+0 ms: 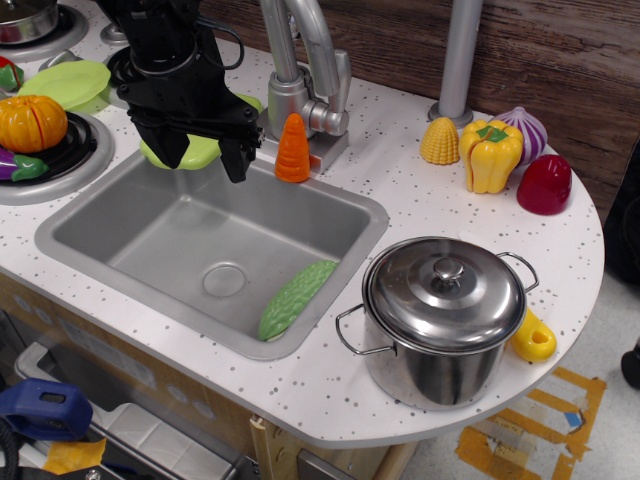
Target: Put carrot on cutting board
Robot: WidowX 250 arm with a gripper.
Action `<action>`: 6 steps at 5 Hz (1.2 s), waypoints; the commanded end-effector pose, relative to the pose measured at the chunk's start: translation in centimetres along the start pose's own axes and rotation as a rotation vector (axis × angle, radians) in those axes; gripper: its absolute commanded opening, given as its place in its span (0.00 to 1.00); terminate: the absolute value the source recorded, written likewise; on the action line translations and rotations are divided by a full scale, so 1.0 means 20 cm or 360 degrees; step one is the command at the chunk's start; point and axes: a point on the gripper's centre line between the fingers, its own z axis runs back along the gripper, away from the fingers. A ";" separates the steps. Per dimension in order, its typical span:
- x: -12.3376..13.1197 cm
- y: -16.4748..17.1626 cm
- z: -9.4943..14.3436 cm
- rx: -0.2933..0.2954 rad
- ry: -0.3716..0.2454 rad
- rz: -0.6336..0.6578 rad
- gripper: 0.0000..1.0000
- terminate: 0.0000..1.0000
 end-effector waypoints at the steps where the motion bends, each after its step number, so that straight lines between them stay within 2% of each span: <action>1: 0.00 0.00 0.00 0.0000 0.0000 0.0000 1.00 0.00; 2: 0.08 -0.04 -0.04 0.0017 -0.0057 -0.0026 1.00 0.00; 3: 0.14 -0.06 -0.09 -0.0007 -0.0109 -0.0059 1.00 0.00; 6: 0.26 -0.09 -0.24 -0.0036 -0.0322 -0.0183 1.00 0.00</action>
